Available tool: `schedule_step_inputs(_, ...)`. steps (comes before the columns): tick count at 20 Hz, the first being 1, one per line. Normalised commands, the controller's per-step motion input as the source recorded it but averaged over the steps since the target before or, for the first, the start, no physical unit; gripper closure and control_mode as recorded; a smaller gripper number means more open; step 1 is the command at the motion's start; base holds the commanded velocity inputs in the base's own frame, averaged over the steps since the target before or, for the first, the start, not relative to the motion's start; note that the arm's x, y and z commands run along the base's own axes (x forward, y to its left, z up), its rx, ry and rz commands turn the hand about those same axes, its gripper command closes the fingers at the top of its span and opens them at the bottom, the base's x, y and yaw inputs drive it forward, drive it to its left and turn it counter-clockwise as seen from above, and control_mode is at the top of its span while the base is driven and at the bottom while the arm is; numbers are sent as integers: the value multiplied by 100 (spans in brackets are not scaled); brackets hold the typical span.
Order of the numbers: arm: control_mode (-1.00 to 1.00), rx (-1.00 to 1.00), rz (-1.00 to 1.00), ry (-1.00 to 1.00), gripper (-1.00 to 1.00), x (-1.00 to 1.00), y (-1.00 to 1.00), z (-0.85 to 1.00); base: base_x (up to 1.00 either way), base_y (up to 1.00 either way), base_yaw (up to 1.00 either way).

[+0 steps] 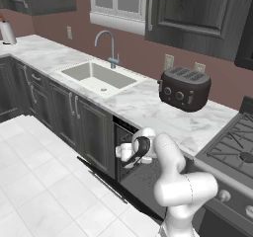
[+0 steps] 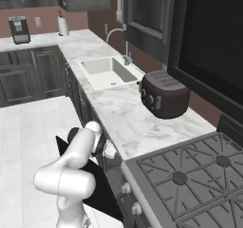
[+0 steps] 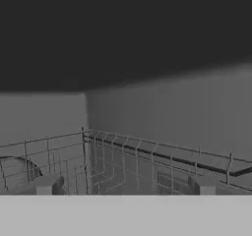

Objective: Open the dishwasher door and pull out the top rack.

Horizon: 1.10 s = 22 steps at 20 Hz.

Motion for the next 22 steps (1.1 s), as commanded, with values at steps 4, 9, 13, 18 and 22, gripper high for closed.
schedule_step_inputs(4, -100, 84, 16, 44, -100, 0, 29, -99, 0, 0, 0)
schedule_step_inputs(9, -100, 96, 19, 42, -100, -4, 43, -80, 0, 0, 0)
schedule_step_inputs(13, -100, 100, 19, 45, -100, -4, 42, -29, 0, 0, 0)
schedule_step_inputs(18, -100, 100, 22, 53, -100, 0, 13, 0, 0, 0, 0)
schedule_step_inputs(22, -100, 98, 34, 51, -100, 0, 0, 18, 0, 0, 0)
